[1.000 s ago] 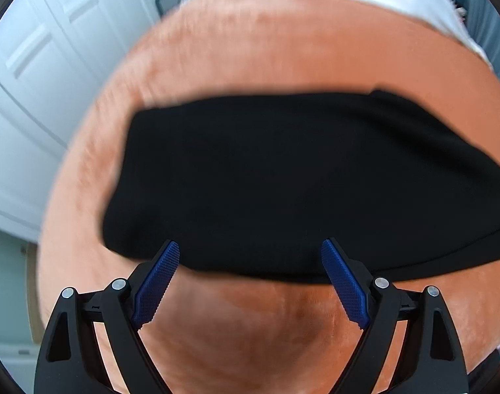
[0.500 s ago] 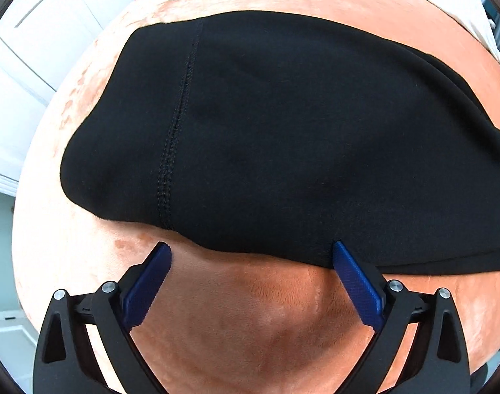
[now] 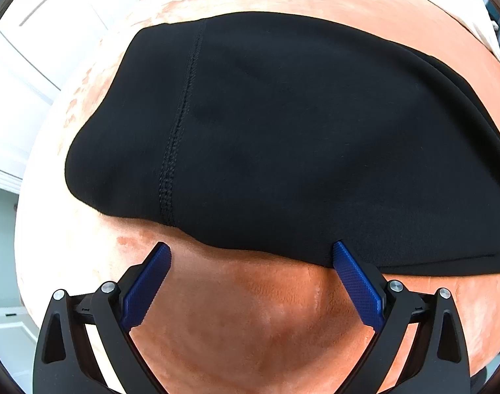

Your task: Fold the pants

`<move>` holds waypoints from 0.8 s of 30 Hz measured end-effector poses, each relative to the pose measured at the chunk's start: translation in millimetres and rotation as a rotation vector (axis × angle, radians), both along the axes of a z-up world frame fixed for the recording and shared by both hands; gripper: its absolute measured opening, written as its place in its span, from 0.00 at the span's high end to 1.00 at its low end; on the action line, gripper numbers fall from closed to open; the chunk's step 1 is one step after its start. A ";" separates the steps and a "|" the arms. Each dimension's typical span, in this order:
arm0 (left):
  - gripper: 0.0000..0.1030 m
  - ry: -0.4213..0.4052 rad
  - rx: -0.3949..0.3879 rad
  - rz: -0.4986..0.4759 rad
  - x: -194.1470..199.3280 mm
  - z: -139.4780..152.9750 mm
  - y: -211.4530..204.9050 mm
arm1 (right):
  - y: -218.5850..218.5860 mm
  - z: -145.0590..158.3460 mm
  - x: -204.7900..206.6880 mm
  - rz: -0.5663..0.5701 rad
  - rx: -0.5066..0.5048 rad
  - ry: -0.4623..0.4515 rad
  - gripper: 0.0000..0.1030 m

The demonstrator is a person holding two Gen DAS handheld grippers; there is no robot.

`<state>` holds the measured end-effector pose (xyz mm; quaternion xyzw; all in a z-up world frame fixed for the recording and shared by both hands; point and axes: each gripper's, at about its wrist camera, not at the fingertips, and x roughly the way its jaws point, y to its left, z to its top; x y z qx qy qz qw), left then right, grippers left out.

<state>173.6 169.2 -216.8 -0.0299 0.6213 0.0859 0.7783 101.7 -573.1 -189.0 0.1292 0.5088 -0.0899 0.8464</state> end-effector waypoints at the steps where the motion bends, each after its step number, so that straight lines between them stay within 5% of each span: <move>1: 0.05 0.004 -0.008 0.001 0.2 0.5 0.8 | 14.1 -9.7 13.3 0.041 -0.042 0.055 0.77; 3: 0.05 0.009 -0.013 -0.008 0.9 2.3 2.5 | 34.7 8.8 18.2 0.092 -0.166 0.015 0.93; 6: 0.05 0.007 0.005 -0.032 3.4 8.3 11.1 | 23.6 63.0 11.6 0.025 -0.207 -0.150 0.92; 7: 0.05 0.006 0.002 -0.033 4.0 8.5 14.4 | 16.8 73.9 8.5 -0.001 -0.271 -0.190 0.83; 9: 0.05 0.009 -0.015 -0.027 5.0 8.5 19.5 | -3.9 43.4 20.5 -0.042 -0.401 -0.055 0.77; 11: 0.05 0.001 -0.042 -0.009 3.8 11.7 26.6 | -22.1 9.5 24.2 -0.091 -0.395 0.105 0.77; 14: 0.06 -0.047 -0.085 0.007 -5.3 27.1 39.5 | -11.3 30.1 -2.5 -0.175 -0.377 -0.021 0.64; 15: 0.06 -0.065 -0.095 0.024 -10.8 33.8 48.3 | -0.1 44.4 -19.6 -0.180 -0.363 -0.078 0.48; 16: 0.06 -0.073 -0.110 0.041 -14.8 37.5 56.5 | 22.4 57.1 -31.5 -0.150 -0.348 -0.145 0.43; 24: 0.09 -0.161 -0.371 0.288 -27.9 40.8 146.6 | 207.1 54.9 -43.0 0.174 -0.231 -0.181 0.36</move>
